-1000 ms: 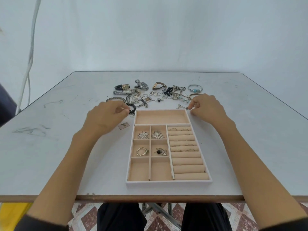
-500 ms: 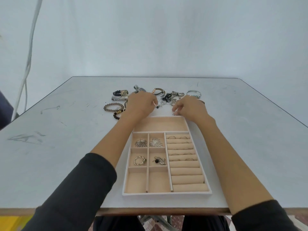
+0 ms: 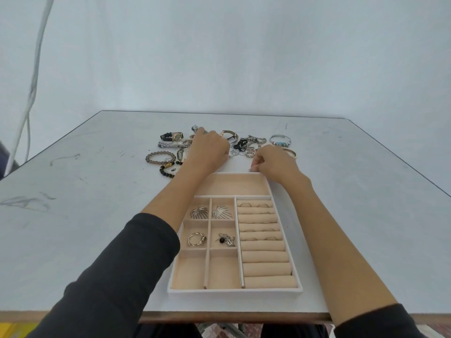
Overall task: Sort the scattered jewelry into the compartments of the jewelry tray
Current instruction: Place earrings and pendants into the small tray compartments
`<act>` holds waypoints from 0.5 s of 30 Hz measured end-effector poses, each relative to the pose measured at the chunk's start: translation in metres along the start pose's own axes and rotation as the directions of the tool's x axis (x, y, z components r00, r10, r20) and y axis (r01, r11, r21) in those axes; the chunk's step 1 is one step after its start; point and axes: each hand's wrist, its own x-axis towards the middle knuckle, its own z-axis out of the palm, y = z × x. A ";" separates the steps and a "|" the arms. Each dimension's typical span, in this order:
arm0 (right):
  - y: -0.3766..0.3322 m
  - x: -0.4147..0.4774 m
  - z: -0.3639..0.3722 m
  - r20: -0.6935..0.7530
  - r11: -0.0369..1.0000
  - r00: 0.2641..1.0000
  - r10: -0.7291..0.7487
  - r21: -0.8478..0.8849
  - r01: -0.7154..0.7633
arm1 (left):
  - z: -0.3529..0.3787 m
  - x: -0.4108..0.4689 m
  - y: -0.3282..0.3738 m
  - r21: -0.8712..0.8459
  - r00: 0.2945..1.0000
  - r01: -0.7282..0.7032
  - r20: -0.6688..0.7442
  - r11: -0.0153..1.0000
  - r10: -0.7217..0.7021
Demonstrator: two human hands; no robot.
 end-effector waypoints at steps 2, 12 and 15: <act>0.001 -0.001 0.000 -0.001 1.000 1.000 -0.002 0.025 0.002 | 0.000 -0.001 -0.001 -0.021 0.999 0.032 -0.025 0.999 -0.033; 0.000 -0.009 -0.008 -0.059 0.871 0.997 -0.045 0.487 0.068 | -0.012 -0.020 -0.019 -0.567 0.970 0.179 -0.035 0.804 -0.241; -0.006 -0.015 -0.012 -0.084 0.790 0.996 -0.024 0.609 0.071 | -0.018 -0.028 -0.021 -0.711 0.961 0.182 -0.018 0.679 -0.277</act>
